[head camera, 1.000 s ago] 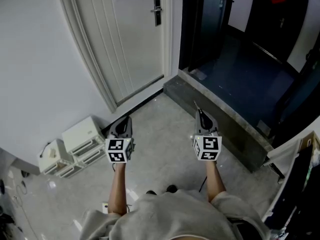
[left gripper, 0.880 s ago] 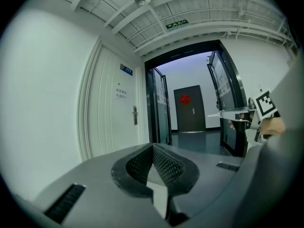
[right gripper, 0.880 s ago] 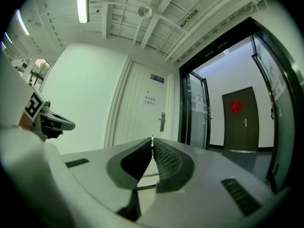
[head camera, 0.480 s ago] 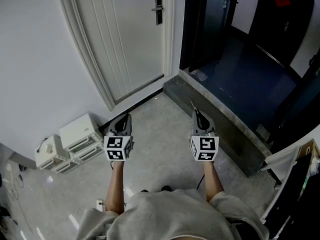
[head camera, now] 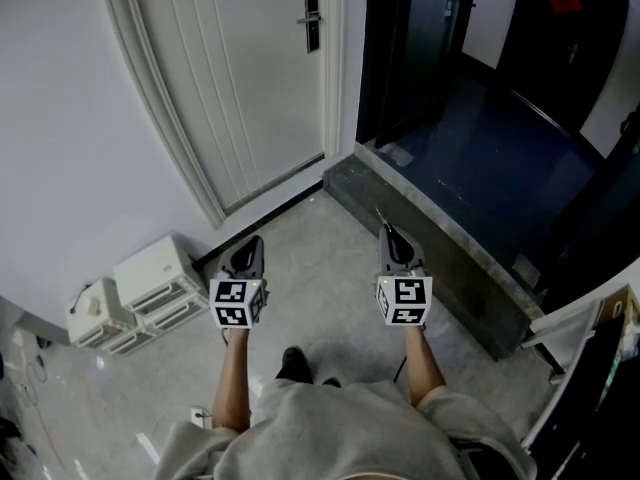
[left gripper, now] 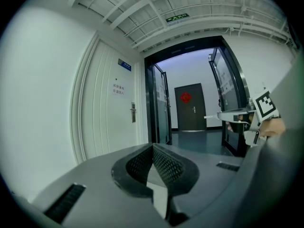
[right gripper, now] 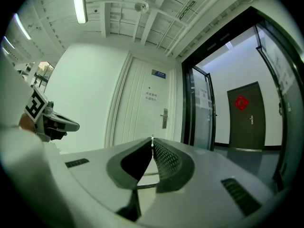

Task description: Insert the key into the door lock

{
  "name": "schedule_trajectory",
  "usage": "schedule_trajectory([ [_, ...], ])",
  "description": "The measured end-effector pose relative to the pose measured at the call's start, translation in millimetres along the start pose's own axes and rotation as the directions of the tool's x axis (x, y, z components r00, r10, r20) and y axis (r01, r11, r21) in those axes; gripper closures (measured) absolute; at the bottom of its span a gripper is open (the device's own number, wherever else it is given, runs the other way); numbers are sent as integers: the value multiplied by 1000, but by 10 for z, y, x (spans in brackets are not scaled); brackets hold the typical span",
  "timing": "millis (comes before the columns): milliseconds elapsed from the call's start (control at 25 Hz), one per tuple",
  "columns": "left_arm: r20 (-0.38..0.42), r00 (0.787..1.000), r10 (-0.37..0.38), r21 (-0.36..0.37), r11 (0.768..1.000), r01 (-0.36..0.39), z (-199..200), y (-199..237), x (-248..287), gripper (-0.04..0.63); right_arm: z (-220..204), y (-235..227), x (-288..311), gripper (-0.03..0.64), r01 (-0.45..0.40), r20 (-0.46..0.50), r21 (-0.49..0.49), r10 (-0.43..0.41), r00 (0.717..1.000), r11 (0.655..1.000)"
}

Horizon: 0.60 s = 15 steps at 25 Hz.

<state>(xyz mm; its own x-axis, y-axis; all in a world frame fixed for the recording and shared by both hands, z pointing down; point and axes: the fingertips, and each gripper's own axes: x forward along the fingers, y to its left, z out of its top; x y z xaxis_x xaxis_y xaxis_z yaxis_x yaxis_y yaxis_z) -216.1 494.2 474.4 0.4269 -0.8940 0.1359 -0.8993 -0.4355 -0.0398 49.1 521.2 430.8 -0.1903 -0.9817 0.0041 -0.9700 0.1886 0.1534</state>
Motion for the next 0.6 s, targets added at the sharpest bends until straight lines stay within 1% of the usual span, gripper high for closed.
schedule_trajectory([
  [320,-4,1000,-17,-11,1000,16,-85,272,580,578,-110,-57,573,588,7,-10,-13,-7,1000,1000],
  [440,-5,1000,-30,-16,999,30,-123,423,913,579,-202,-99,893,587,18,-22,-17,-18,1000,1000],
  [600,-7,998,-59,-20,998,59,-105,690,1500,578,-260,-173,1450,587,38,-42,-34,-40,998,999],
])
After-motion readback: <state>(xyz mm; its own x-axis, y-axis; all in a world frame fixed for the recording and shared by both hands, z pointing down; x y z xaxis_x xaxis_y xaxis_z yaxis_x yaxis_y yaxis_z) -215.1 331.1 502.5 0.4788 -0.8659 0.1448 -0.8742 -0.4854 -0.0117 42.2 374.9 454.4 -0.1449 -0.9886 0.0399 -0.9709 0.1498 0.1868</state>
